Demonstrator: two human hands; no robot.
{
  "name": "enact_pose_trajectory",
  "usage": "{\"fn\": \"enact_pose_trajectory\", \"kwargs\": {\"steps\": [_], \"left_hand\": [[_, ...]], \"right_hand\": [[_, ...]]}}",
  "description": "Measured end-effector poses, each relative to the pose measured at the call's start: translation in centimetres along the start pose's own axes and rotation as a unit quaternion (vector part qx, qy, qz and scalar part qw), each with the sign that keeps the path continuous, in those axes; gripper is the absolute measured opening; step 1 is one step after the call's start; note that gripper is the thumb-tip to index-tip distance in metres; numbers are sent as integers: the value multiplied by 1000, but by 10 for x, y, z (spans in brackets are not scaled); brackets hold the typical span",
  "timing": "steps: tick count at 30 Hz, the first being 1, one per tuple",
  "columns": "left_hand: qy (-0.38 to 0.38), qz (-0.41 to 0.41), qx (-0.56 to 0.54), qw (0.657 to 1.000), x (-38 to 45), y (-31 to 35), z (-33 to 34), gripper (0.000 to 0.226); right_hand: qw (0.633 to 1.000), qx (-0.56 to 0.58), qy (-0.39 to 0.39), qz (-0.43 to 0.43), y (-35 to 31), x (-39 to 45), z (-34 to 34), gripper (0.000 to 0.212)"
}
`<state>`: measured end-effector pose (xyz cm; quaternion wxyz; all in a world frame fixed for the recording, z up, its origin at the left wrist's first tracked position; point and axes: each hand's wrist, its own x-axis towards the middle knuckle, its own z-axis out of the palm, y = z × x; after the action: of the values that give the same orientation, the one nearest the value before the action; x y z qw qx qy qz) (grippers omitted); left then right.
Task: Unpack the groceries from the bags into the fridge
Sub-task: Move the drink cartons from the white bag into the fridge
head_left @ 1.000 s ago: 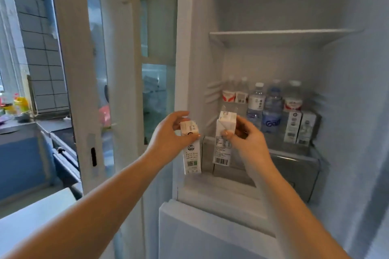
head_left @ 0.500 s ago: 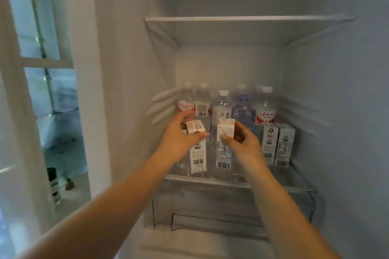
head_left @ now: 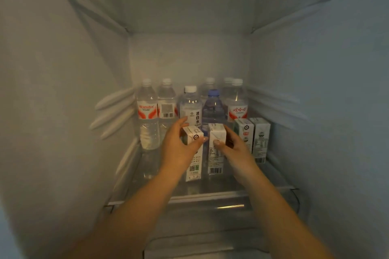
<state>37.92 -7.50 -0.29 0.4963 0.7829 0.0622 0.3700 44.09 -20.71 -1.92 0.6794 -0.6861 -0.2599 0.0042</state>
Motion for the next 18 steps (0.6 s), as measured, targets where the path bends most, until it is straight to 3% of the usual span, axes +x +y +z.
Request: {"fn": "enact_pose_trajectory", "kwargs": {"steps": [5, 11, 18], "left_hand": [[-8, -28, -54, 998, -10, -2, -3, 77], [-82, -102, -58, 990, -24, -26, -12, 54], [-64, -138, -78, 985, -26, -33, -1, 43]], "right_hand": [[999, -31, -11, 5, 6, -1, -4, 47], [994, -107, -25, 7, 10, -16, -5, 53], [983, -179, 29, -32, 12, -28, -2, 50]]}}
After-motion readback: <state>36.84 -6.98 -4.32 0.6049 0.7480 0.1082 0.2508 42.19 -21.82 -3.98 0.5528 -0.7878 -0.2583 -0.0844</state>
